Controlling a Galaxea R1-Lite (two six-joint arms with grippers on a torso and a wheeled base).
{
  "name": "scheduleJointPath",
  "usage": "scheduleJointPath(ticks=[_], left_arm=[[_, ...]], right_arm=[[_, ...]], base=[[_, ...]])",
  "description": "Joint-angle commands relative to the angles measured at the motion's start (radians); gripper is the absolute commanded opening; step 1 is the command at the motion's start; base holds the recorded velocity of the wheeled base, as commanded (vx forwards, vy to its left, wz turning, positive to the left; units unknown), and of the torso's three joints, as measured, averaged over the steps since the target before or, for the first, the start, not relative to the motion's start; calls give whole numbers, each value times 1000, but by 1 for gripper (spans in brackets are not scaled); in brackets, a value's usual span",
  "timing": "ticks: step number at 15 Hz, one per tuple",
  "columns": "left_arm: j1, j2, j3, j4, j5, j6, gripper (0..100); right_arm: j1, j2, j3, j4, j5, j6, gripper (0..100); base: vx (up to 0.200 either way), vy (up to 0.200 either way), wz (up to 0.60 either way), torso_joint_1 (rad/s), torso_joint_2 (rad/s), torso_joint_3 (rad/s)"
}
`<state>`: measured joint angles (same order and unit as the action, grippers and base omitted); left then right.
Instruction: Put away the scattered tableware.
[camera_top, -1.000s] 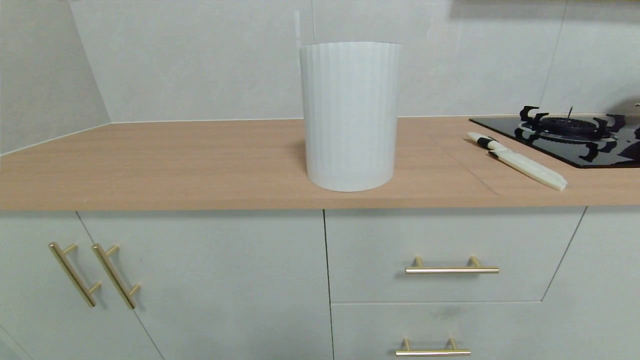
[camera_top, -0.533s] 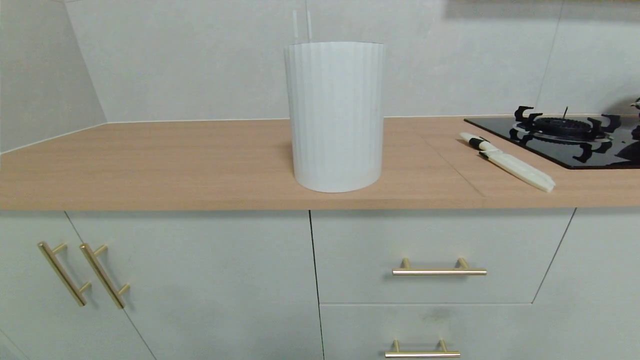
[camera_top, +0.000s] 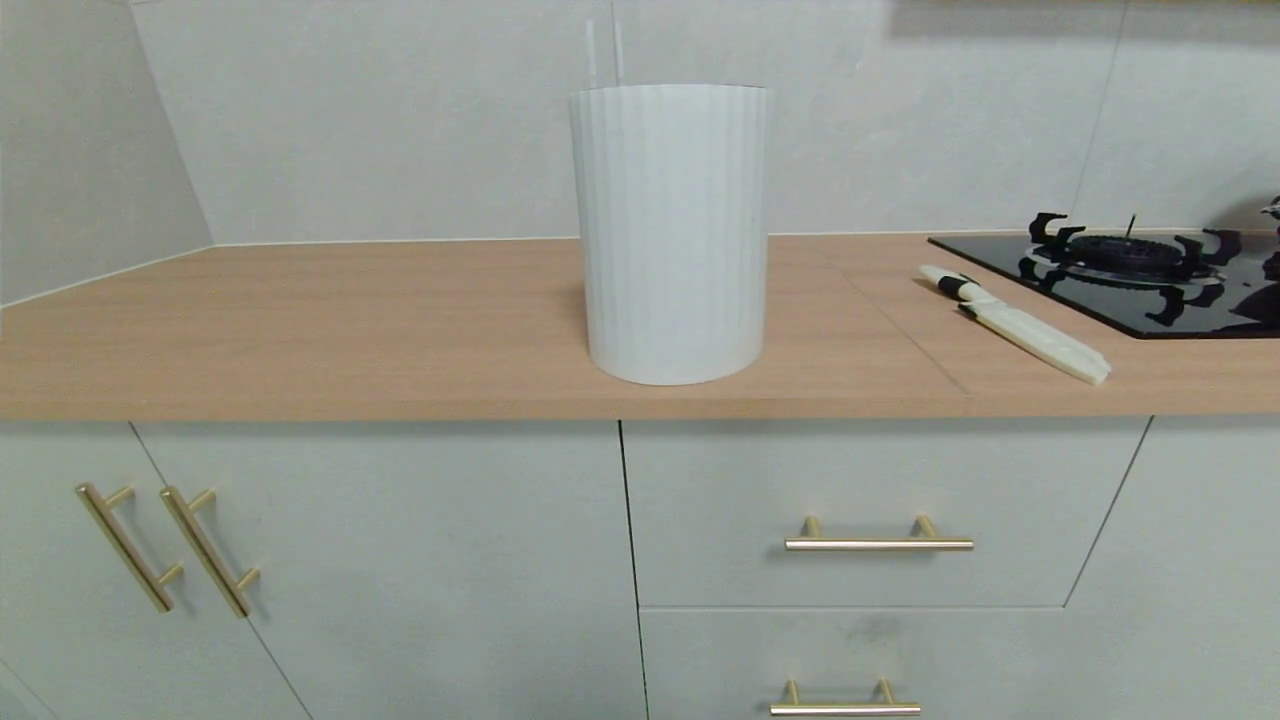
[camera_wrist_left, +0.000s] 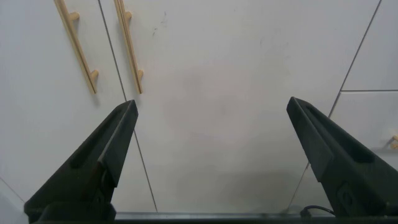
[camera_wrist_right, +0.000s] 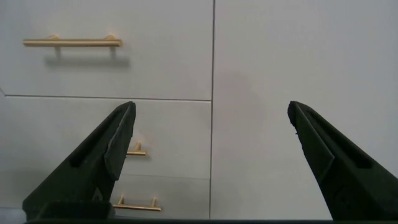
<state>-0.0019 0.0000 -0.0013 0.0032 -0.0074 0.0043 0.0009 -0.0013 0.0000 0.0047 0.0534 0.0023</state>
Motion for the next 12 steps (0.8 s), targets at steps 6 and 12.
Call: scheduleJointPath(ticks=[6,12], left_arm=[[0,0,1,0,0,0,100],[0,0,1,0,0,0,100]], right_arm=[[1,1,0,0,0,-1,100],[1,1,0,0,0,-1,100]], base=[[0,0,0,69,-210,-201],[0,0,0,172,-504,-292]])
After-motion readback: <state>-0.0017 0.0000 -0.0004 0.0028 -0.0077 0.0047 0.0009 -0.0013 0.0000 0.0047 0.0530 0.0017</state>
